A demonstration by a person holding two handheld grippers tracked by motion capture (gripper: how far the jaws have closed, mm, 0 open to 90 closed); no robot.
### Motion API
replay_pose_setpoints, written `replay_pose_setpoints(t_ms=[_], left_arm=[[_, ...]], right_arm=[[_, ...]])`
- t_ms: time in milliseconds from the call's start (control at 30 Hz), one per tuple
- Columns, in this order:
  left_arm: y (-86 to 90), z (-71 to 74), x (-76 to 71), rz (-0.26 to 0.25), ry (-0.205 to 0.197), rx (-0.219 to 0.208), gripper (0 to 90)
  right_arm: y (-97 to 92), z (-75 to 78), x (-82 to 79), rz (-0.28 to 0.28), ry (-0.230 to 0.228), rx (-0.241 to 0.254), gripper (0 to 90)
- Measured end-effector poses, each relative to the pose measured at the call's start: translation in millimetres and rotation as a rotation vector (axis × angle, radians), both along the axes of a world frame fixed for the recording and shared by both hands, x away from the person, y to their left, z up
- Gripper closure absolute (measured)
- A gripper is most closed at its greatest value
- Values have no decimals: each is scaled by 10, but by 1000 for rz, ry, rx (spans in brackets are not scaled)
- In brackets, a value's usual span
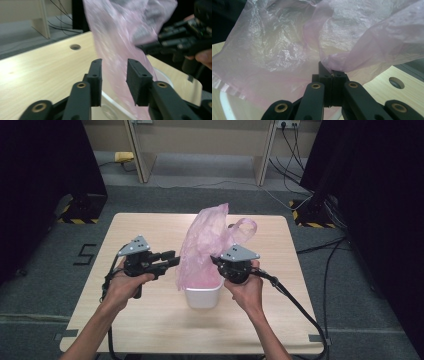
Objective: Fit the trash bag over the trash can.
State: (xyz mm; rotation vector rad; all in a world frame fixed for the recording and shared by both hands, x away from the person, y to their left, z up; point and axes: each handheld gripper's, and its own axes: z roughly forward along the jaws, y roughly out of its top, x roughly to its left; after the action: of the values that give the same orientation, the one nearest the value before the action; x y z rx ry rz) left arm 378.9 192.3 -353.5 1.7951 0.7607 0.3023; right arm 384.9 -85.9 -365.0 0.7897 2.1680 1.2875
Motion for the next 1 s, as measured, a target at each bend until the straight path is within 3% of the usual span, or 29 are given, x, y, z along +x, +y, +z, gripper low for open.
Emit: replay_pose_setpoints(t_ms=[133,267,367,433,600,733,767,867,967,1000], left_arm=[[-321,-63,52,-68,7,78,717],[-585,-161,188,-85,37,167,729],[-679,-228,273,-88,68,206,726],[-681,-250,277,-88,66,226,708],[-507,-229,147,-80,58,210,626],[-295,-141,17,-53,35,155,544],[-234,-102,-11,-37,26,133,520],[-108,-20,-26,33,-13,132,456],[-1,50,25,83,-17,54,411],[6,65,33,98,-24,52,382]], right_arm=[[4,22,-18,6,-5,22,898],[-10,27,-1,5,-11,26,894],[8,4,3,17,-2,20,891],[20,-26,-1,23,2,0,890],[50,-93,-26,35,12,-50,889],[64,-116,-44,45,17,-76,890],[64,-122,-50,51,19,-83,892],[71,-142,-92,84,26,-96,894],[92,-163,-148,113,35,-120,893],[98,-172,-164,115,38,-123,889]])
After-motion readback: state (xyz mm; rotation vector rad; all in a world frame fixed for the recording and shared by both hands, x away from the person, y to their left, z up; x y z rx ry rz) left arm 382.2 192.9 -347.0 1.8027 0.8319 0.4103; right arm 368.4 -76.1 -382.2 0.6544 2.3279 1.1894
